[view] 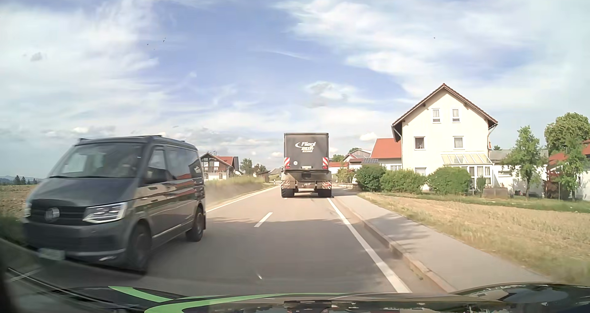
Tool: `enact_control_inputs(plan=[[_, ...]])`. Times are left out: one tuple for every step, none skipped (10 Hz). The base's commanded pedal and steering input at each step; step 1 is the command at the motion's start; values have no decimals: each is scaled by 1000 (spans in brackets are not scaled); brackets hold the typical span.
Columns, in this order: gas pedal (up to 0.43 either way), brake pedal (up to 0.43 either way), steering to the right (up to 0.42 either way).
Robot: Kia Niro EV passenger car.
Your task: Follow the waypoints while adhering to traffic rules and regulations
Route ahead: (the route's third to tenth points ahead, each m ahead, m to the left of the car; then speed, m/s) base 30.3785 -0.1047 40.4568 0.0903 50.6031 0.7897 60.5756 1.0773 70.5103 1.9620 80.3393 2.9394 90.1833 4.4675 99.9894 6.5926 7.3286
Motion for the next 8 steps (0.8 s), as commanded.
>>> enact_control_inputs(plan=[[79, 0, -3], [47, 0, -4], [47, 0, -4], [47, 0, -4], [39, 0, -2], [20, 0, 0], [20, 0, 0], [20, 0, 0]])
